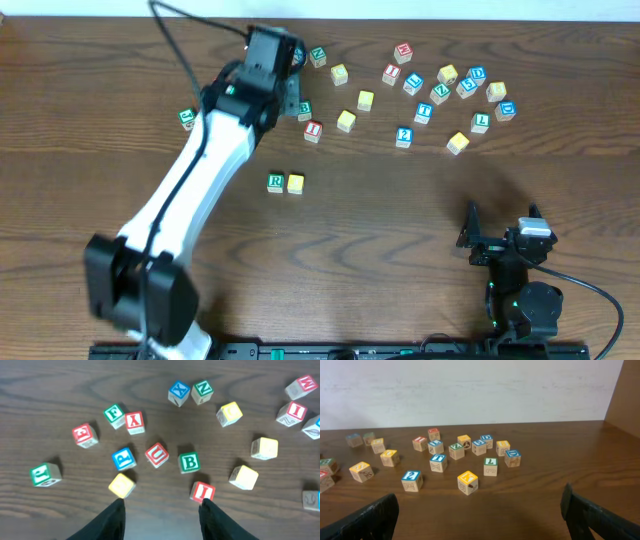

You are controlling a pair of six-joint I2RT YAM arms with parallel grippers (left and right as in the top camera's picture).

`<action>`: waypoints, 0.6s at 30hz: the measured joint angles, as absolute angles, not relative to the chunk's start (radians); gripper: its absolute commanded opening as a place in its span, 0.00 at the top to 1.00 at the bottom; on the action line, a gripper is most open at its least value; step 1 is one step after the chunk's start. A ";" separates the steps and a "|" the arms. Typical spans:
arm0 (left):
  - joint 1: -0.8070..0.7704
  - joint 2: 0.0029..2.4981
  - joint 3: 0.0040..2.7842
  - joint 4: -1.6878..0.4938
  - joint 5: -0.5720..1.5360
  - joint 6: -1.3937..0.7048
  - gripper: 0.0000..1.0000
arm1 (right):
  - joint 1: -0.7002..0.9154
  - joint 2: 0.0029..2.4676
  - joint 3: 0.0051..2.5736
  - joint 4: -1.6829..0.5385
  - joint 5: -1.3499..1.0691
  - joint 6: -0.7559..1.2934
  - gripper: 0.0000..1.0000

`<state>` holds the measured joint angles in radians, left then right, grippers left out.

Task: Spell out ROBOT
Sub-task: 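Move the left gripper up over the green B block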

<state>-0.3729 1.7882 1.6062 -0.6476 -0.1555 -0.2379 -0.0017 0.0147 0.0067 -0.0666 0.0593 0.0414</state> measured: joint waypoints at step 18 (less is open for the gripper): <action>-0.373 2.026 1.887 -0.741 -0.049 -0.448 0.58 | -0.002 0.015 0.007 -0.067 0.059 0.041 0.01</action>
<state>-0.3729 2.0258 1.8874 -0.7406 -0.0490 -0.4477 -0.0017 0.0147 0.0067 -0.0669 0.0593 0.0414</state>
